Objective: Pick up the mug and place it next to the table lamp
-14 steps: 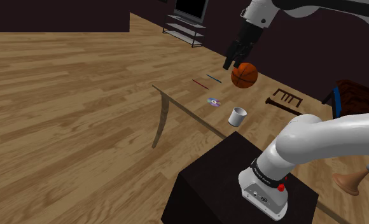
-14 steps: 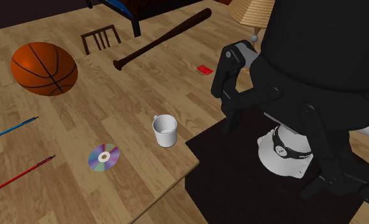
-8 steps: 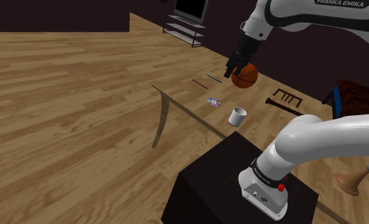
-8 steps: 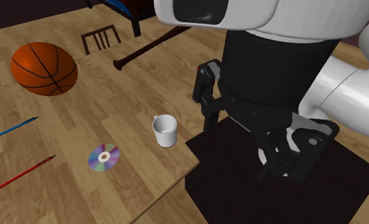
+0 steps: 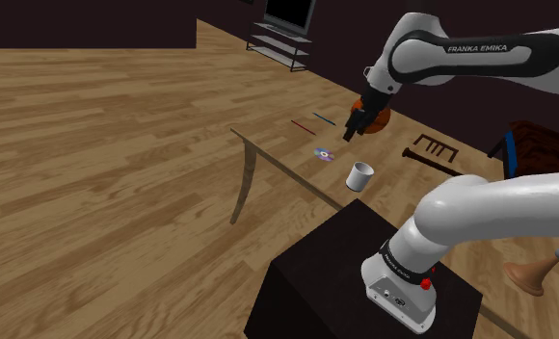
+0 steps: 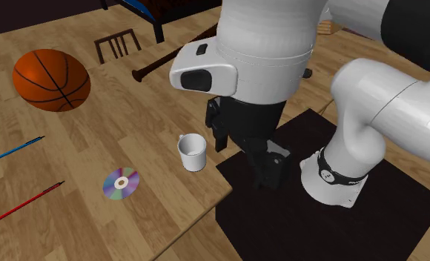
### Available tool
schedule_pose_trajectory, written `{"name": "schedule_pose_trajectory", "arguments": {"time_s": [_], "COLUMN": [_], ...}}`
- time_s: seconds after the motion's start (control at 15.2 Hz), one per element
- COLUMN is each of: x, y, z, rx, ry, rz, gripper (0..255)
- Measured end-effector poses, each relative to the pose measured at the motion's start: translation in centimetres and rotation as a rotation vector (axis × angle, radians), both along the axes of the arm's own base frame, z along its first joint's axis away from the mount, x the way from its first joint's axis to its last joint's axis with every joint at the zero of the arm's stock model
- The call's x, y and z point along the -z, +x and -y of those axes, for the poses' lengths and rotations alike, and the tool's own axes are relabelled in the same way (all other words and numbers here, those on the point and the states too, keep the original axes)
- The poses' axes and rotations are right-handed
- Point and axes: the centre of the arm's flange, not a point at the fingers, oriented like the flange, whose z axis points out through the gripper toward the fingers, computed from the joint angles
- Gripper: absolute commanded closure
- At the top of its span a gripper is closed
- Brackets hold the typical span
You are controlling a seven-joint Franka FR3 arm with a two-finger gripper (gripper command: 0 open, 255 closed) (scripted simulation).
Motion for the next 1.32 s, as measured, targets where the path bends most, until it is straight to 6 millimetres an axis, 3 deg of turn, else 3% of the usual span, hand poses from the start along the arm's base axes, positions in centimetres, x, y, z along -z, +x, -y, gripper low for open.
{"name": "schedule_pose_trajectory", "arguments": {"time_s": [1.32], "x": [18.7], "y": [-2.2], "z": [16.3], "rx": [0.003], "ry": [-0.084], "rz": [-0.022], "gripper": [0]}}
